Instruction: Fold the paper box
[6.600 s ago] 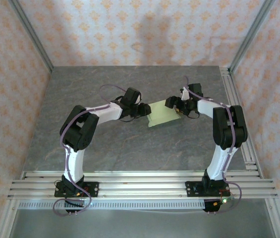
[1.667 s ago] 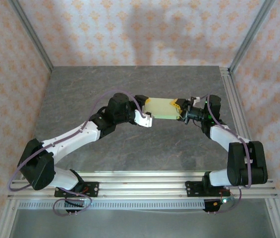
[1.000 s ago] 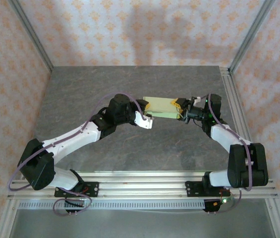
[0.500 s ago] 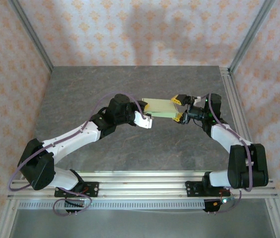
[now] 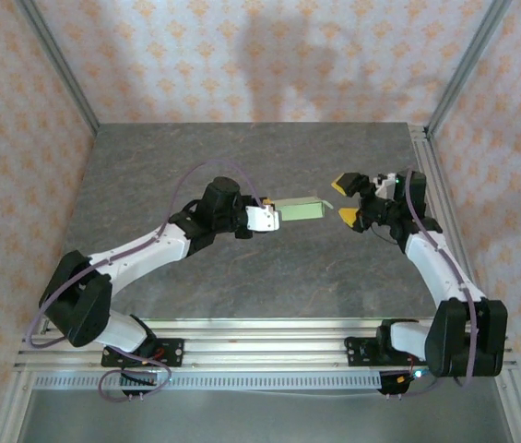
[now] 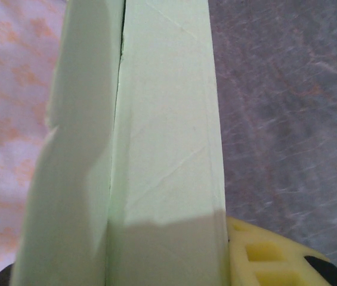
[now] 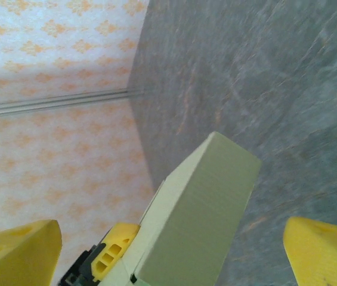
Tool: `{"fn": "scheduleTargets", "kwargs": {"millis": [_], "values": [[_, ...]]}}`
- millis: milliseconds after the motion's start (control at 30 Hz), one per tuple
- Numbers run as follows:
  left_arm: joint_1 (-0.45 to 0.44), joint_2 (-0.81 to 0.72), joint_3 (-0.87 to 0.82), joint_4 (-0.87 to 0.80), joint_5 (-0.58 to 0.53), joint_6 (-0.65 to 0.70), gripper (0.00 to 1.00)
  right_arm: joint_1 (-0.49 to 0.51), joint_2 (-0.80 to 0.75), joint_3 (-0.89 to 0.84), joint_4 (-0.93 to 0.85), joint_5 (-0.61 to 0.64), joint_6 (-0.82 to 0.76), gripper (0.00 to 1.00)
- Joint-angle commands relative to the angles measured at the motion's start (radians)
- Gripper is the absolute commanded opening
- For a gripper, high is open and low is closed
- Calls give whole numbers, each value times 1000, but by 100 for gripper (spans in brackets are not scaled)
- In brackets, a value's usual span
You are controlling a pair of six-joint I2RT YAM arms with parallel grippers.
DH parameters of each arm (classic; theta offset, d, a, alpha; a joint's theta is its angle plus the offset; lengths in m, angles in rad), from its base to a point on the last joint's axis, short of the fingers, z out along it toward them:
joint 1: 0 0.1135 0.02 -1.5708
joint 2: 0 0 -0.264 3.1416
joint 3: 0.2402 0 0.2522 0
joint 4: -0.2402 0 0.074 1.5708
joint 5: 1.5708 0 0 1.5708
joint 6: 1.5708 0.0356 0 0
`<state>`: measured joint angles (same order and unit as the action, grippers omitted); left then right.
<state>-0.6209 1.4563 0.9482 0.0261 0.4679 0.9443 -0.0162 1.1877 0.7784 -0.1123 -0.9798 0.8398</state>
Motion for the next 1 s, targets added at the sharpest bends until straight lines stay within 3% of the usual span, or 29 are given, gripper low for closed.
{"fn": "scheduleTargets", "kwargs": {"millis": [0,200,467,733,867,967], "values": [[4,-1,-27,15,78,-193,34,-5,-47,19,-106,110,-184,95],[4,-17,-109,48,59,-353,34,-5,-97,21,-118,158,-376,95],[7,32,-172,89,77,-449,34,30,-221,12,-69,168,-633,95],[35,107,-134,-6,124,-405,34,159,-174,117,-349,226,-1133,94],[55,124,-127,-28,153,-390,35,176,-127,160,-426,229,-1328,88],[69,144,-109,-61,174,-370,35,181,-49,210,-472,253,-1408,76]]}}
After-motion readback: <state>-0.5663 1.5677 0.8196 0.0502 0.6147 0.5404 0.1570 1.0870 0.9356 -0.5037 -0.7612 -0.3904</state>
